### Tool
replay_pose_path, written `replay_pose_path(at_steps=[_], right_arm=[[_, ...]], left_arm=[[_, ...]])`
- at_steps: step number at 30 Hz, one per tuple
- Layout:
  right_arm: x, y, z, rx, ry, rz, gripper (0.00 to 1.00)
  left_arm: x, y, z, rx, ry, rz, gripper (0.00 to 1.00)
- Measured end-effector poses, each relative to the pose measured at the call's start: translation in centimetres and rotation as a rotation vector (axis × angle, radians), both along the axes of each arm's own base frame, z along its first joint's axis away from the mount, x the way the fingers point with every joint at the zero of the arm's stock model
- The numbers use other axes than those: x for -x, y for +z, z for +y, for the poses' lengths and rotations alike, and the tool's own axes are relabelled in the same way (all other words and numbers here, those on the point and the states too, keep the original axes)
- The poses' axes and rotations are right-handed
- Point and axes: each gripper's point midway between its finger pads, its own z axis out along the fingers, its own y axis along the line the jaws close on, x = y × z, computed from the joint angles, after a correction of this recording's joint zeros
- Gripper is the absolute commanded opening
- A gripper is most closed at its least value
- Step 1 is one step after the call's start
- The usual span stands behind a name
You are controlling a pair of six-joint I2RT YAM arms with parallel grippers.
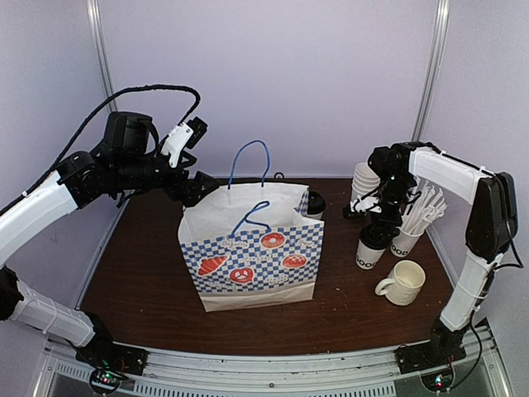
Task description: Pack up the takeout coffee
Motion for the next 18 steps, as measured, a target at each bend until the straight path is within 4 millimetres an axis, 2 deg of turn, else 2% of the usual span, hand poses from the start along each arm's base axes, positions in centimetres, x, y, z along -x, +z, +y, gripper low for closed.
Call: replay_pose_path(at_steps=[6, 13, 18], right_arm=[[1.5, 1.9, 1.0, -0.063, -0.023, 0.008, 0.71], [3.9, 6.4, 2.7, -0.186, -0.045, -0.037, 0.7], [5.1, 10.3, 3.7, -0.296, -0.072, -0.088, 0.7]], left_arm=[[0.0, 0.0, 0.0, -0.007, -0.002, -0.008, 0.98], [0.3, -0.1, 0.4, -0.045, -0.012, -0.003, 0.94], [-0.4, 2.0, 0.3, -0.061, -0.016, -0.008, 0.92]])
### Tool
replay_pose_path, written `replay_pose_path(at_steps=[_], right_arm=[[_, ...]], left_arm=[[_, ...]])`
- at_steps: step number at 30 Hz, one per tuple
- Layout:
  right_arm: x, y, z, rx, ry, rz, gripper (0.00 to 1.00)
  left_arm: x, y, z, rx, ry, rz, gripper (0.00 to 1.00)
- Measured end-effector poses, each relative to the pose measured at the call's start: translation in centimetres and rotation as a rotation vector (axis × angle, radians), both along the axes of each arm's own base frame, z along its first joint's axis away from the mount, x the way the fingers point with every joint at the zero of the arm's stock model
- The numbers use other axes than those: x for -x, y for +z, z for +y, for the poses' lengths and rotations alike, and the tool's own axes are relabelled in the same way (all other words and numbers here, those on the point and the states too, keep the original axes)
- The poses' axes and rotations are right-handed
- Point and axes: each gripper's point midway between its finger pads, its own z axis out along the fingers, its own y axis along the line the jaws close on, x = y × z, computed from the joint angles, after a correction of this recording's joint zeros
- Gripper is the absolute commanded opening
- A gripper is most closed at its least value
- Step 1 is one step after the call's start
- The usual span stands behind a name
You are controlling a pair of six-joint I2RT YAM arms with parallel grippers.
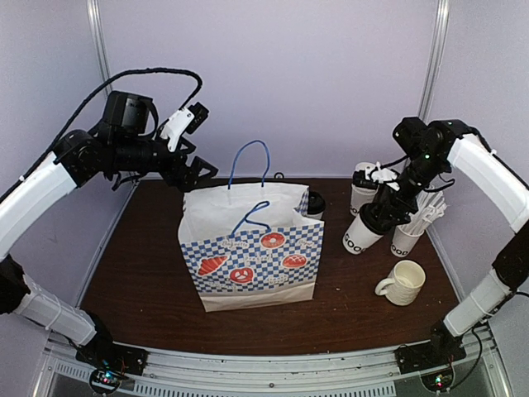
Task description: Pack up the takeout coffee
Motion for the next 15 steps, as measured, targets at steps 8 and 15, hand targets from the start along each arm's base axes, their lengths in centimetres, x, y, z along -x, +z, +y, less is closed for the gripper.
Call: replay_pose_path(at_steps=[8, 15], right_arm=[[1.1, 8.6, 1.7, -0.207, -0.039, -0.158, 0.7], [2.0, 15.5, 2.7, -0.353, -0.052, -0.283, 0.7]], left_arm=[[-1.9, 0.0, -3.3, -0.052, -0.088, 0.095, 0.82], [-2.1, -3.3, -3.2, -0.151, -0.1, 0.189, 0.72]])
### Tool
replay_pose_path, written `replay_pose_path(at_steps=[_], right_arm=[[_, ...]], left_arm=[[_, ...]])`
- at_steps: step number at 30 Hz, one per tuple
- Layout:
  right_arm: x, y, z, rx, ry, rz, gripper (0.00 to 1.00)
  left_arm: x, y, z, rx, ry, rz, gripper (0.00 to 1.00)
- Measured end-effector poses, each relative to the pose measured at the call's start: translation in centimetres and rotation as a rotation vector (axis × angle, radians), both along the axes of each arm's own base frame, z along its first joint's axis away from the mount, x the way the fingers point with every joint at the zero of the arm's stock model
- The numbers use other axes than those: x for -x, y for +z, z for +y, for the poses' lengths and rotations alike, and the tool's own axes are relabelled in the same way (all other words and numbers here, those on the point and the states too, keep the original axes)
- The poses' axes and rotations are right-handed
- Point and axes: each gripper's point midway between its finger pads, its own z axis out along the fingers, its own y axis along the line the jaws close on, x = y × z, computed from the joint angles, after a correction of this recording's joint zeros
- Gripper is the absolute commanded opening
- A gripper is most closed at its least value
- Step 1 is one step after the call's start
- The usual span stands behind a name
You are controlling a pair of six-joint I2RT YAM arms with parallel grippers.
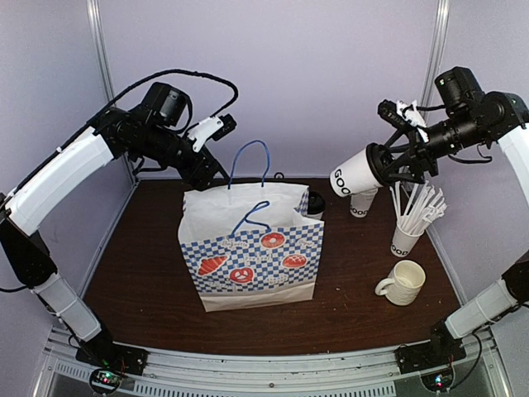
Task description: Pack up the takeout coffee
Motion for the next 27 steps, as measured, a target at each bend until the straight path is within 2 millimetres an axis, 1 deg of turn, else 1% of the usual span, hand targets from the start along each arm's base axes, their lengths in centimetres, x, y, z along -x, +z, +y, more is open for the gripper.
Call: replay_pose_path(at_steps=[3, 4, 6, 7, 9, 10, 11, 13, 18, 19, 20, 21, 24, 27], right_arm=[[0.9, 2.3, 1.3, -0.065, 0.035, -0.032, 0.7], [1.3, 3.0, 2.0, -0.085, 0.058, -0.041, 0.7], [2.4, 4.0, 3.6, -0.113, 0.115, -0.048, 0.7], [2.9, 4.4, 4.4, -0.121, 0.145, -0.051, 0.7], [4.0, 4.9, 6.4, -0.131, 0.215, -0.056, 0.7], [4.5, 5.0, 7.5, -0.133, 0.251, -0.055, 0.69], [4.8, 5.0, 8.3, -0.132, 0.276, -0.054, 0.69], [5.0, 4.8, 9.9, -0.122, 0.314, -0.048, 0.69], [4.1, 3.4, 12.7, -0.083, 0.345, -0.035, 0.68], [3.8, 3.1, 13.3, -0.074, 0.347, -0.033, 0.68], [3.4, 2.8, 13.9, -0.066, 0.346, -0.031, 0.68], [3.0, 2.4, 14.4, -0.058, 0.345, -0.029, 0.68], [2.1, 1.3, 15.8, -0.036, 0.34, -0.017, 0.68], [1.2, 0.4, 16.8, -0.015, 0.326, -0.015, 0.68]], left_arm=[[0.0, -0.4, 0.6, -0.014, 0.005, 0.015, 0.63], [-0.1, -0.5, 0.7, -0.017, 0.007, 0.019, 0.6], [-0.1, -0.8, 1.1, -0.026, 0.014, 0.033, 0.58], [-0.1, -1.0, 1.2, -0.031, 0.016, 0.038, 0.56], [-0.1, -1.4, 1.4, -0.043, 0.017, 0.05, 0.46], [-0.2, -1.7, 1.4, -0.049, 0.017, 0.058, 0.39], [-0.2, -2.0, 1.4, -0.056, 0.016, 0.065, 0.34], [-0.4, -2.5, 1.4, -0.069, 0.015, 0.076, 0.32], [-0.9, -3.8, 1.8, -0.097, 0.026, 0.103, 0.33], [-1.0, -4.1, 1.9, -0.102, 0.026, 0.11, 0.31], [-1.0, -4.3, 1.9, -0.106, 0.025, 0.115, 0.26], [-1.1, -4.6, 1.9, -0.11, 0.023, 0.123, 0.18], [-1.0, -5.6, 1.4, -0.116, 0.001, 0.152, 0.01], [-0.8, -6.3, 0.8, -0.11, -0.027, 0.187, 0.0]])
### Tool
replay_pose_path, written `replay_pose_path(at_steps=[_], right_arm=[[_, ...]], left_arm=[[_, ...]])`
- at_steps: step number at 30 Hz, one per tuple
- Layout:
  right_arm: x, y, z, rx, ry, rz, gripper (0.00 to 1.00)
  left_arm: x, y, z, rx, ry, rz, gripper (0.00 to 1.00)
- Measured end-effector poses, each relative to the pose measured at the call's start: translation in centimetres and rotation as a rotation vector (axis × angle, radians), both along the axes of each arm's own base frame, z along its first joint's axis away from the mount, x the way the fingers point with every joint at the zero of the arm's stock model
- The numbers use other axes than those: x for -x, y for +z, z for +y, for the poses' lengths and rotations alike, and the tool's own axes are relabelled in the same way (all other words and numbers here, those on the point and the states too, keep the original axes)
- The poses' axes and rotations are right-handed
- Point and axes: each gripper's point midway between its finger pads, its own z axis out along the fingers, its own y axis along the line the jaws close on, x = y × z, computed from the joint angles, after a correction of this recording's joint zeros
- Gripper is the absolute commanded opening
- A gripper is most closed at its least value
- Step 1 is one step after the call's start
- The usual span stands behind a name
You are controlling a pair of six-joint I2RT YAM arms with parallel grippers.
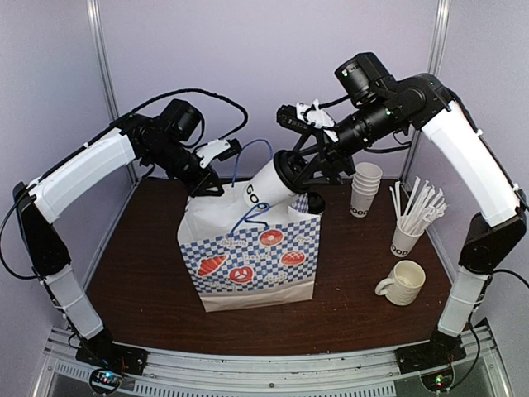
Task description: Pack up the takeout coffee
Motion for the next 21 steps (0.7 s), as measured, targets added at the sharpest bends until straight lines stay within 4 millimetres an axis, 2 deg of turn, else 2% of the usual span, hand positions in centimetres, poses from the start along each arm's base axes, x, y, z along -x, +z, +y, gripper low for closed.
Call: replay_pose_path(at_steps=[6, 10, 15, 21], right_arm=[[-1.0, -1.2, 1.6, 0.037, -0.027, -0.034, 0.68], [-0.6, -1.7, 2.3, 0.065, -0.025, -0.059, 0.68], [1.4, -2.6, 3.6, 0.11, 0.019, -0.098, 0.67], [4.3, -6.5, 4.2, 0.242, 0.089, -0.112, 0.66]], left_arm=[[1.2, 0.8, -0.8, 0.062, -0.042, 0.041, 0.0], [2.4, 1.8, -1.2, 0.115, -0.061, 0.071, 0.0], [4.4, 3.6, -1.2, 0.161, -0.057, 0.079, 0.0], [8.5, 4.4, -1.7, 0.189, -0.093, 0.088, 0.0]])
